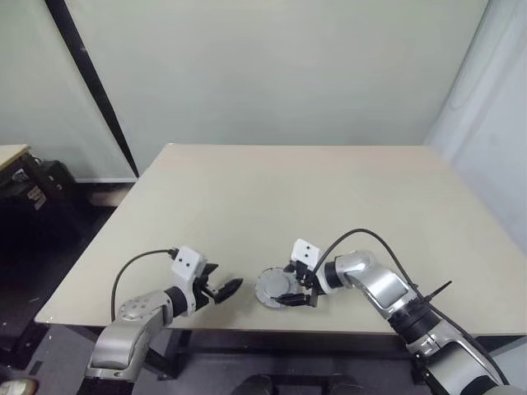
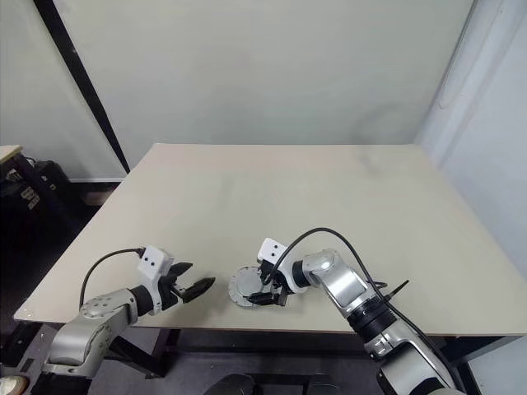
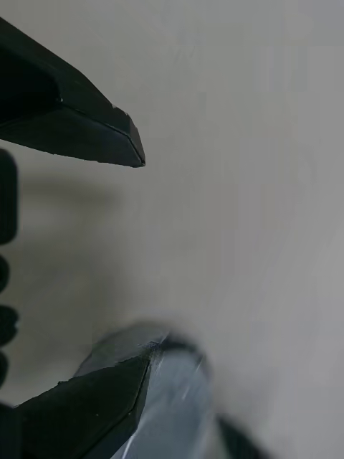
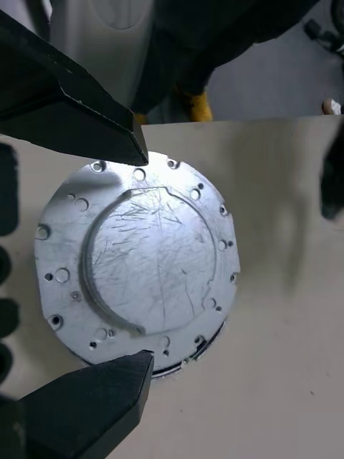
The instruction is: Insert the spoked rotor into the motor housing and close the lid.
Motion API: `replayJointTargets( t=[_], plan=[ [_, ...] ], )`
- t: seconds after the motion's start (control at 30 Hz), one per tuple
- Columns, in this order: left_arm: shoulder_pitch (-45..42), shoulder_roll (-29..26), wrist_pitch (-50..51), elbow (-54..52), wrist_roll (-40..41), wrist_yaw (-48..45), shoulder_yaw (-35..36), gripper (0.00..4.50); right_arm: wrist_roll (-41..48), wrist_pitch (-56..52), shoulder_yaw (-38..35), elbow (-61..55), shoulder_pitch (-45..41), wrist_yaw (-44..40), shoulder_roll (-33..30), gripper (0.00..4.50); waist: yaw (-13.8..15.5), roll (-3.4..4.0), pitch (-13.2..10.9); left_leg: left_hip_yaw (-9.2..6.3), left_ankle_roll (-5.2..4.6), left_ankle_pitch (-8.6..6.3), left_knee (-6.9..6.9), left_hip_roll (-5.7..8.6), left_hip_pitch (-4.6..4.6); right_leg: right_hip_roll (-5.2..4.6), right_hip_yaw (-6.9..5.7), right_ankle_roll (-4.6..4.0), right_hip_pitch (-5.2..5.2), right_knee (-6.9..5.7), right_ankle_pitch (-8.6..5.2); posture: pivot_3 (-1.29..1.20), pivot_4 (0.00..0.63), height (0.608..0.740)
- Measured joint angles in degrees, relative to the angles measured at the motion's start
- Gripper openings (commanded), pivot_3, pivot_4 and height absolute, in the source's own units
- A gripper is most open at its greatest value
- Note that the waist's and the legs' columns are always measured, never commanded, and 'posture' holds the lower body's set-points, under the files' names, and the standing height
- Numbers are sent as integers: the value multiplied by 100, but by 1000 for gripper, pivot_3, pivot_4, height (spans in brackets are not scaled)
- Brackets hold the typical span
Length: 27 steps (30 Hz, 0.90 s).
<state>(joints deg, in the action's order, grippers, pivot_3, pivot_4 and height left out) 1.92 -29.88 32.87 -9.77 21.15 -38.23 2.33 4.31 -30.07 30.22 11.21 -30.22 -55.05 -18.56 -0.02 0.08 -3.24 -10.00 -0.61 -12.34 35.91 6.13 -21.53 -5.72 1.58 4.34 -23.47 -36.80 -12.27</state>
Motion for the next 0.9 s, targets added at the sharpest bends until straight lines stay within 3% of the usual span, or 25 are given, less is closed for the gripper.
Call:
replayJointTargets(
  t=[0.23, 0.5, 0.63, 0.9],
  plan=[
    [114, -420, 445, -208, 81, -551, -238, 4500, -193, 328, 24, 378, -66, -8, 192, 4493, 4, 4, -2, -2, 0, 0, -1, 1, 1, 1, 1, -1, -1, -1, 0, 0, 0, 740],
    [87, -458, 543, -208, 142, -729, -379, 4500, -282, 477, 23, 566, -87, -16, 269, 4493, 4, 7, -3, -1, 1, 0, -1, 0, 3, 2, 1, -1, 0, -2, 0, 0, 0, 740],
    [76, -505, 545, -201, 129, -805, -443, 4500, -298, 493, 15, 614, -92, -4, 355, 3241, 3, 7, -3, 0, 1, 0, -1, 0, 3, 2, 2, -2, 0, -2, 1, 0, 0, 740],
    [68, -530, 512, -113, 71, -816, -557, 4500, -306, 215, -115, 579, -81, 52, 464, 3209, 3, 8, -3, 1, 1, 0, -1, -3, 5, 6, 3, -8, 0, -3, 5, 0, 0, 740]
  ],
)
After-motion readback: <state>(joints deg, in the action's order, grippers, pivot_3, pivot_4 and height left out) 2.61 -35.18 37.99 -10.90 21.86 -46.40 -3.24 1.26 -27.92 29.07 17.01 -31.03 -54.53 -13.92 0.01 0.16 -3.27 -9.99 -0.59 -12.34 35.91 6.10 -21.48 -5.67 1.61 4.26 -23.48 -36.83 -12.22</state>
